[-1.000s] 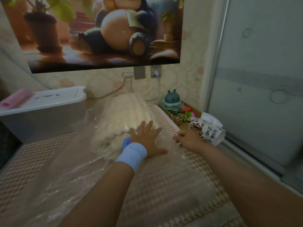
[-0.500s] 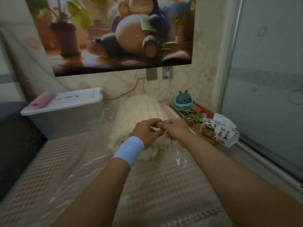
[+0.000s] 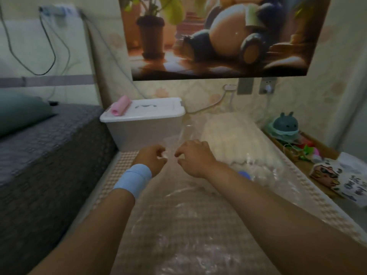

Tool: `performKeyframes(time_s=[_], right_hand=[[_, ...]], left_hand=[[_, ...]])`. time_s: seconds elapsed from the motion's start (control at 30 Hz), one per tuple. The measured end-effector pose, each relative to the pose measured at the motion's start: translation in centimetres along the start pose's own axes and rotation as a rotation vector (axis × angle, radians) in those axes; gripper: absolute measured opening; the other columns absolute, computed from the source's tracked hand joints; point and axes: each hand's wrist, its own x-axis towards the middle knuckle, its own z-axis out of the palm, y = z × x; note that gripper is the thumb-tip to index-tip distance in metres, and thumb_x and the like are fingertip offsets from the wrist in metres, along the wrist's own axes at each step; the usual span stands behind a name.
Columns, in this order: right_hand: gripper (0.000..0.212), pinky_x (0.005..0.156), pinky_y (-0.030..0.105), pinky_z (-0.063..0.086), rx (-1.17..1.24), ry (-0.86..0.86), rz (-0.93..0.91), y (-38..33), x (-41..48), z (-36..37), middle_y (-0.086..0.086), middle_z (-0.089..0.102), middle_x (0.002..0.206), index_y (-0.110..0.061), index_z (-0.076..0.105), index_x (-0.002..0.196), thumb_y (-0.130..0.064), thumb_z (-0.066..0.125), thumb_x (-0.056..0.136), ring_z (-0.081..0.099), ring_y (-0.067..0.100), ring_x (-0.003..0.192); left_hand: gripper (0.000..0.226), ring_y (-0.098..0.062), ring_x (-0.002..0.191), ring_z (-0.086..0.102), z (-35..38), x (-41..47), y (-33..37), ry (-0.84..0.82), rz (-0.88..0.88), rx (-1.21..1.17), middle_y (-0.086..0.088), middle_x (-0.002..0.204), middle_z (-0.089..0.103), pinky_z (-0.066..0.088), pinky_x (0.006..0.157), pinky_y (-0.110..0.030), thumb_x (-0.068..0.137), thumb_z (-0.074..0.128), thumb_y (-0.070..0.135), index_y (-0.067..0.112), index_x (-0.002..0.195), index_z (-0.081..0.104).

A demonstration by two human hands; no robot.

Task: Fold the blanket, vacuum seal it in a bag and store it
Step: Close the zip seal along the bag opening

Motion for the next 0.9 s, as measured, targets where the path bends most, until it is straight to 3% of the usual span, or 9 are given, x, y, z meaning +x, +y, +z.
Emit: performKeyframes(time_s=[0.13, 0.37, 0.5, 0.57, 0.6, 0.67, 0.77, 0.83, 0.9], right_hand=[[0.053, 0.118, 0.054, 0.013, -0.222, -0.247, -0.084, -0.8, 4.0, 2.5, 0.008, 0.031, 0.158, -0.032, 0.044, 0.145, -0.048, 0.052, 0.096, 0.024, 0.029, 0.145], [0.064, 0.118, 0.047, 0.021, -0.156, -0.516, -0.136, -1.8, 7.8, 7.3, 0.002, 0.019, 0.164, -0.034, 0.032, 0.153, -0.055, 0.051, 0.095, 0.025, 0.027, 0.147], [0.059, 0.118, 0.046, 0.022, -0.086, -0.474, -0.115, -1.4, 8.2, 6.7, 0.001, 0.024, 0.162, -0.035, 0.04, 0.149, -0.057, 0.05, 0.095, 0.029, 0.026, 0.146], [0.05, 0.117, 0.047, 0.022, -0.078, -0.321, -0.121, -0.2, 8.0, 5.1, 0.001, 0.036, 0.157, -0.033, 0.049, 0.143, -0.053, 0.049, 0.097, 0.035, 0.024, 0.142], [0.044, 0.115, 0.047, 0.023, -0.092, -0.23, -0.11, 0.7, 7.9, 4.1, 0.001, 0.043, 0.152, -0.032, 0.053, 0.139, -0.046, 0.048, 0.098, 0.039, 0.024, 0.139], [0.04, 0.113, 0.047, 0.022, -0.167, -0.101, -0.038, 3.3, 7.4, 2.2, 0.0, 0.047, 0.147, -0.031, 0.054, 0.137, -0.03, 0.046, 0.097, 0.04, 0.024, 0.136], [0.059, 0.116, 0.059, 0.01, -0.265, -0.134, 0.17, 8.0, 5.8, 0.1, 0.006, 0.02, 0.162, -0.028, 0.026, 0.153, -0.027, 0.044, 0.097, 0.014, 0.027, 0.15], [0.071, 0.114, 0.066, 0.001, -0.268, -0.284, 0.31, 10.8, 4.4, -0.7, 0.005, -0.006, 0.166, -0.03, 0.002, 0.158, -0.048, 0.039, 0.101, -0.007, 0.029, 0.152], [0.077, 0.114, 0.067, -0.002, -0.281, -0.419, 0.34, 12.6, 3.2, -0.9, 0.002, -0.013, 0.166, -0.035, -0.004, 0.157, -0.066, 0.031, 0.096, -0.012, 0.028, 0.152]], left_hand=[[0.035, -0.025, 0.1, 0.063, 0.3, 2.5, -6.0, -0.125, -0.239, 0.124, -0.003, 0.122, 0.063, 0.051, 0.084, -0.032, 0.089, 0.062, 0.015, 0.021, 0.124, 0.061], [0.036, -0.025, 0.102, 0.062, 2.0, 4.7, -12.0, -0.389, -0.254, 0.317, -0.002, 0.123, 0.061, 0.054, 0.087, -0.035, 0.087, 0.061, 0.011, 0.026, 0.12, 0.064], [0.043, -0.028, 0.1, 0.063, 1.2, 5.8, -12.0, -0.435, -0.253, 0.344, -0.008, 0.14, 0.049, 0.055, 0.075, -0.029, 0.091, 0.054, 0.002, 0.027, 0.125, 0.061], [0.049, -0.027, 0.082, 0.064, 0.6, 6.5, -10.0, -0.247, -0.229, 0.183, -0.01, 0.14, 0.048, 0.049, 0.057, -0.026, 0.092, 0.045, -0.007, 0.025, 0.125, 0.062], [0.046, -0.025, 0.078, 0.063, 0.5, 6.6, -8.5, -0.099, -0.183, 0.068, -0.009, 0.139, 0.05, 0.048, 0.058, -0.024, 0.092, 0.045, -0.006, 0.023, 0.122, 0.064], [0.036, -0.026, 0.099, 0.061, 0.9, 7.1, -4.7, 0.063, -0.061, -0.092, -0.007, 0.137, 0.052, 0.043, 0.079, -0.02, 0.093, 0.049, 0.003, 0.022, 0.118, 0.066], [0.048, -0.027, 0.135, 0.04, 3.3, 7.0, 1.9, -0.212, 0.102, -0.049, -0.006, 0.15, 0.039, 0.033, 0.107, -0.028, 0.093, 0.058, 0.032, 0.028, 0.14, 0.047], [0.076, -0.028, 0.146, 0.016, 6.0, 6.6, 5.3, -0.413, 0.172, 0.125, -0.006, 0.161, 0.011, 0.018, 0.118, -0.039, 0.089, 0.057, 0.052, 0.034, 0.151, 0.018], [0.092, -0.031, 0.148, 0.003, 8.3, 6.1, 7.0, -0.512, 0.175, 0.204, -0.006, 0.161, -0.005, 0.013, 0.119, -0.044, 0.084, 0.058, 0.062, 0.04, 0.151, -0.001]])
